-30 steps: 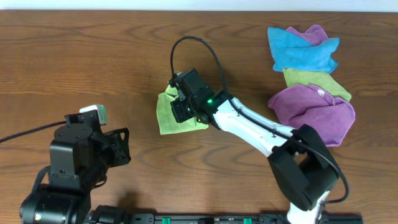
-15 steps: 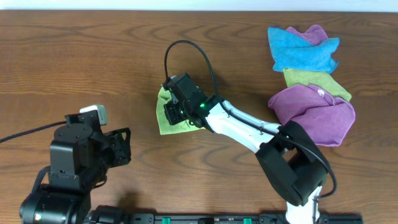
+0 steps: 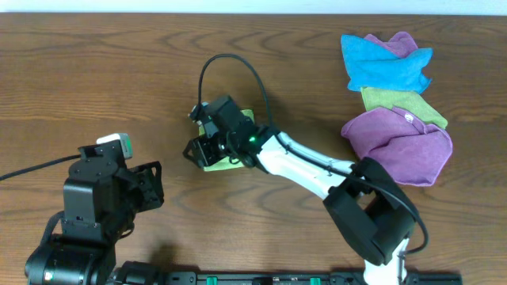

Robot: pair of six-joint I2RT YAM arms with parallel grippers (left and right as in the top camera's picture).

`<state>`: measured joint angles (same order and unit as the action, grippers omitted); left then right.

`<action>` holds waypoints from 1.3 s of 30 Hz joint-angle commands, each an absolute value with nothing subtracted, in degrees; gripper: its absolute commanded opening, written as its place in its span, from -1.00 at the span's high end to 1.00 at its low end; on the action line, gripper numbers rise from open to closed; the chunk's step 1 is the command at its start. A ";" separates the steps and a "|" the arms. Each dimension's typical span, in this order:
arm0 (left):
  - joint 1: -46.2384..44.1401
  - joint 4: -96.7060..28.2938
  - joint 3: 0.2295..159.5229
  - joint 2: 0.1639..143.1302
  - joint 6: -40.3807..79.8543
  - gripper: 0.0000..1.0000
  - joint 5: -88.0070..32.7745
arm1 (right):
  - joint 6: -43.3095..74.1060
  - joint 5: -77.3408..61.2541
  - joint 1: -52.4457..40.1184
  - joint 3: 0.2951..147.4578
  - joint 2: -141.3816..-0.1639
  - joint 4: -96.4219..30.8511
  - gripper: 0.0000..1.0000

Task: Fold the cloth

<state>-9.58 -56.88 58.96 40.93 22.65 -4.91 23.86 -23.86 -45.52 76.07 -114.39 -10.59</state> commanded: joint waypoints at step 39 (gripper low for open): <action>-9.34 -56.38 55.57 42.52 22.37 -0.04 -1.80 | 19.55 -21.47 -41.91 83.24 -115.77 -30.76 0.54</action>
<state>-9.58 -56.66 57.52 41.47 22.46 -2.90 20.75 -20.88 -44.05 80.36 -119.17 -30.00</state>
